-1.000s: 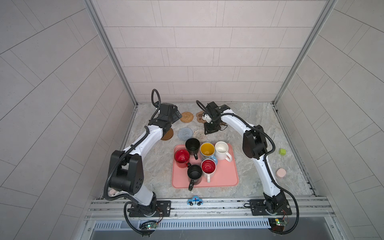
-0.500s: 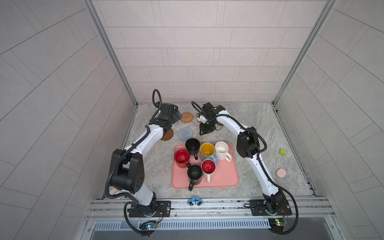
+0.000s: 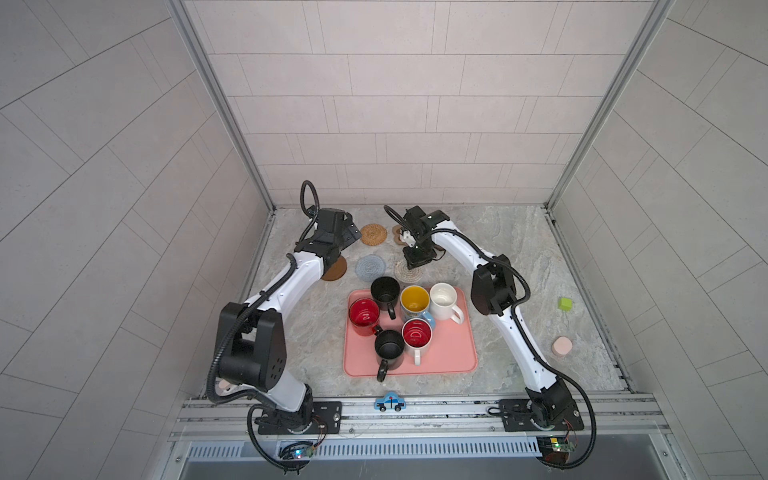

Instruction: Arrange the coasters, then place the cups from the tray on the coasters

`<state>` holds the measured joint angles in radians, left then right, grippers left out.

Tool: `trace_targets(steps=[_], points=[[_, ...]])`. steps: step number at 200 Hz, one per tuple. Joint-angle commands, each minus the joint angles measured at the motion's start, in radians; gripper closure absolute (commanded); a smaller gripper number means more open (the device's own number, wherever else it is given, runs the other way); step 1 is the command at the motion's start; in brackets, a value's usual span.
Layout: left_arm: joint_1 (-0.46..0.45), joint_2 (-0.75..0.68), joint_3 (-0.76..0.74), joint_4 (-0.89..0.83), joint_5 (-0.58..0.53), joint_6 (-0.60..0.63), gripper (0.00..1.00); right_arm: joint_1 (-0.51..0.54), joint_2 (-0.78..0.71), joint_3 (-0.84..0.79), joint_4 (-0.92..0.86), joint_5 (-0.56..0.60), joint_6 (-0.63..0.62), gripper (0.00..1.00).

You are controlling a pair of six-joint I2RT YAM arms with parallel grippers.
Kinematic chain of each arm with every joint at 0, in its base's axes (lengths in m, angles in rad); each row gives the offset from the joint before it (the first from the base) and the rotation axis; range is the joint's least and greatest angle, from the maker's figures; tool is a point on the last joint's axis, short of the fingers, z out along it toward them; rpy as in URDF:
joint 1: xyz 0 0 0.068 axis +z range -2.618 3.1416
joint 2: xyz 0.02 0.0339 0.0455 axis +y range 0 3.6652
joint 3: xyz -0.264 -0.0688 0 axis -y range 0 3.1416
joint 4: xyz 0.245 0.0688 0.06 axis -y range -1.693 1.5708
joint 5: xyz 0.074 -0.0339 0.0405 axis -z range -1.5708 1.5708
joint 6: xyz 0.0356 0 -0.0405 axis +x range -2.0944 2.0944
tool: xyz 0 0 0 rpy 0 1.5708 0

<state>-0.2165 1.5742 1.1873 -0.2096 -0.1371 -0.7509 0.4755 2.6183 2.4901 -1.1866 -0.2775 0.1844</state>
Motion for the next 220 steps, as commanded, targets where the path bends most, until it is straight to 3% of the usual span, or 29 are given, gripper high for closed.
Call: trace_targets(steps=[1, 45, 101, 220], points=[[0.008, -0.014, -0.02, 0.028, -0.006, -0.018, 0.0, -0.044, -0.002, -0.085, -0.135, 0.175, 0.025, 0.68], [0.011, 0.009, -0.017, 0.073, 0.009, -0.015, 0.0, -0.112, -0.062, -0.155, -0.108, 0.253, 0.067, 0.69], [0.014, 0.023, -0.012, 0.099, 0.019, -0.019, 0.0, -0.173, -0.066, -0.193, -0.098, 0.244, 0.048, 0.69], [0.019, 0.047, 0.007, 0.105, 0.063, -0.005, 0.0, -0.147, -0.107, -0.279, -0.054, 0.15, 0.057, 0.69]])
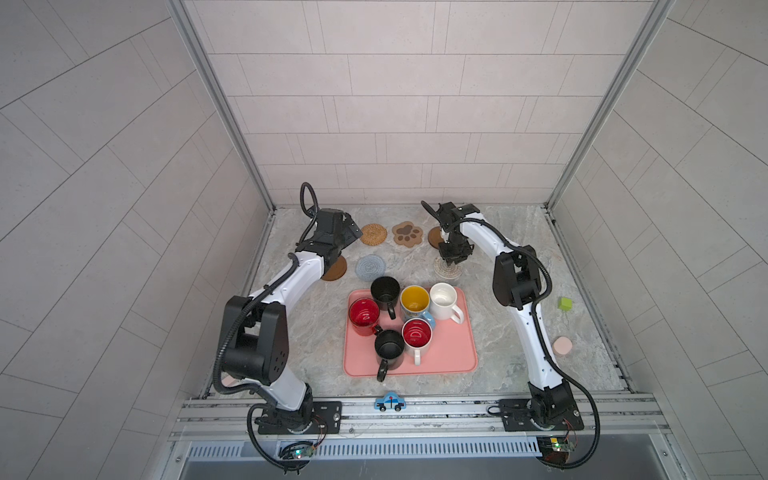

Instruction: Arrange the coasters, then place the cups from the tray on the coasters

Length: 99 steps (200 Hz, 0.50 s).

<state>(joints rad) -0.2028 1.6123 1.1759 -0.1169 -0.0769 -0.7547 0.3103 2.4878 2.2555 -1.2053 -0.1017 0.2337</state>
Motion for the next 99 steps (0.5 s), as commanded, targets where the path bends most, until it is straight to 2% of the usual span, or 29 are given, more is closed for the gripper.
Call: trace_targets(steps=[1, 53, 99], points=[[0.006, 0.009, 0.019, 0.012, 0.003, -0.002, 0.0, 0.019, 0.023, -0.045, -0.036, -0.027, 0.009, 0.69], [0.006, 0.001, 0.008, 0.018, 0.002, 0.0, 0.0, 0.019, 0.023, -0.041, -0.028, -0.006, 0.013, 0.69], [0.006, 0.001, 0.008, 0.023, 0.011, 0.006, 0.0, 0.021, 0.027, -0.034, -0.011, -0.035, 0.038, 0.69]])
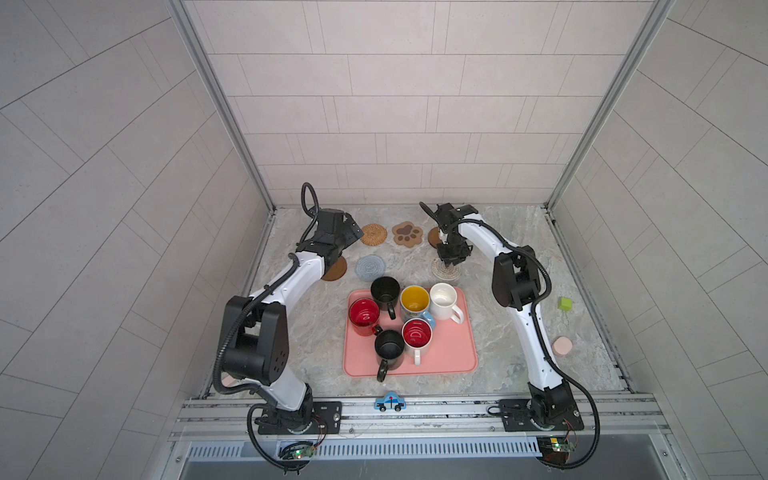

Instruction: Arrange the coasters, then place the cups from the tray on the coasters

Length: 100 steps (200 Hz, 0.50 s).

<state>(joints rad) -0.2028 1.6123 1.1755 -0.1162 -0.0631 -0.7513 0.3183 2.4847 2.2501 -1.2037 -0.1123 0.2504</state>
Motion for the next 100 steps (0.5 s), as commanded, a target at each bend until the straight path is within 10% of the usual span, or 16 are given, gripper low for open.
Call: trace_targets(steps=[1, 100], points=[[0.006, 0.001, 0.008, 0.022, -0.003, 0.003, 0.0, 0.013, 0.03, -0.029, -0.012, -0.024, 0.02, 0.69], [0.006, 0.034, 0.055, -0.074, 0.069, 0.048, 0.0, 0.011, 0.031, 0.076, -0.063, 0.002, 0.026, 0.69]])
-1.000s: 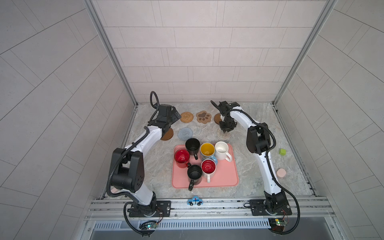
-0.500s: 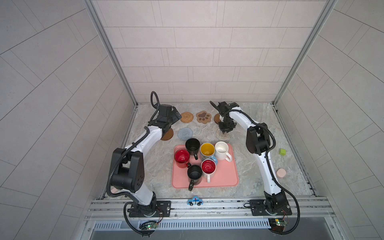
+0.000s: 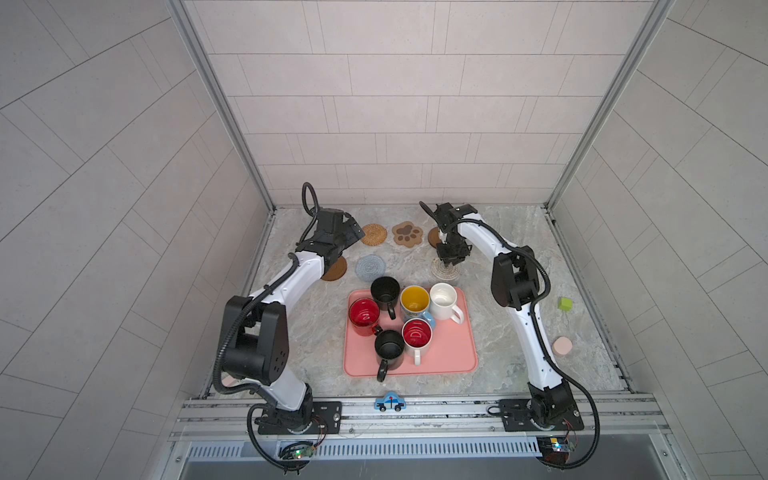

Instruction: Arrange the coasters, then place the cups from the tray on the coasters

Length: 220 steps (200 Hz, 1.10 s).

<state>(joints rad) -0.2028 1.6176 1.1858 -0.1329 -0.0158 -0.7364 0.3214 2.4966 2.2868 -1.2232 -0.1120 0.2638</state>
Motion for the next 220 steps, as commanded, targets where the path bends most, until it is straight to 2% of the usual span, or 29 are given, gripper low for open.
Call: trace_targets(steps=[1, 91, 151, 198, 220], points=[[0.006, 0.029, 0.045, -0.06, 0.022, 0.034, 0.0, 0.008, 0.019, 0.041, -0.044, 0.002, 0.013, 0.68], [0.006, 0.058, 0.055, -0.147, 0.1, 0.037, 0.0, -0.019, -0.053, 0.057, -0.05, -0.006, 0.031, 0.68], [0.003, 0.205, 0.222, -0.383, 0.236, 0.079, 0.03, -0.072, -0.097, 0.057, 0.015, -0.086, 0.122, 0.68], [0.0, 0.31, 0.33, -0.548, 0.248, 0.081, 0.07, -0.092, -0.102, 0.057, 0.038, -0.129, 0.153, 0.68], [0.0, 0.343, 0.355, -0.579, 0.287, 0.089, 0.08, -0.094, -0.1, 0.055, 0.04, -0.131, 0.155, 0.68]])
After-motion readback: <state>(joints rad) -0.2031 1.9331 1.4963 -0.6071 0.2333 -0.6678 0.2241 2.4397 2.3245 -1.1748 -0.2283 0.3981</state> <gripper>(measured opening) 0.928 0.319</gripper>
